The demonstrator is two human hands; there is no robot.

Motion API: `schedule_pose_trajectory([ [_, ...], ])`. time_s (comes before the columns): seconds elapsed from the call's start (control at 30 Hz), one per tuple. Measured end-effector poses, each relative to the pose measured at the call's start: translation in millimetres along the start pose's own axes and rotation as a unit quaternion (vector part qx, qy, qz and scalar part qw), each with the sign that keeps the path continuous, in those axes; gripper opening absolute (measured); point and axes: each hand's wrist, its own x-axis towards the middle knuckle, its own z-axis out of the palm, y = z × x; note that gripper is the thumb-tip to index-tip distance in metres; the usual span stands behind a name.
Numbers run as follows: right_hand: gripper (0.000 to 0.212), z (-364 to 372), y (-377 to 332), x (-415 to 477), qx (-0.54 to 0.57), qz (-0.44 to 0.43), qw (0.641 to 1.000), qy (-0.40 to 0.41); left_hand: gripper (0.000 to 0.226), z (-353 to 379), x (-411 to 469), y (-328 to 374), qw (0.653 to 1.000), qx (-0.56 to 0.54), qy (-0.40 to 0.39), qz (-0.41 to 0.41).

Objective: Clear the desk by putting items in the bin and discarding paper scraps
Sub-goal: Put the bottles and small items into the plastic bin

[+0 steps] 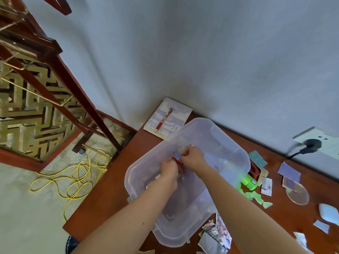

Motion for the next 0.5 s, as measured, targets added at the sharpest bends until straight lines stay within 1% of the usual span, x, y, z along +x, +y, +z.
schedule_pose_trajectory([
  [0.1,0.017,-2,1,1,-0.038,0.007,0.999,0.001,0.014,3,-3,1,1.000,-0.015,0.006,-0.005],
  [0.13,0.014,-3,2,1,-0.040,0.006,0.999,-0.001,0.016,3,-6,2,1.000,-0.017,0.010,-0.006],
  [0.23,0.026,-6,4,1,-0.026,0.016,0.999,-0.019,0.029,3,-10,4,0.998,-0.041,0.036,-0.019],
  [0.3,0.030,-9,5,-2,-0.019,0.019,1.000,-0.012,0.036,1,-15,5,0.997,-0.055,0.055,-0.025],
  [0.4,0.028,-19,6,-15,0.008,0.013,1.000,-0.002,0.035,-2,-31,6,0.997,-0.058,0.049,-0.008],
  [0.5,0.023,-33,4,-36,0.051,-0.026,0.998,0.031,0.032,0,-55,2,0.999,-0.033,0.027,0.033],
])
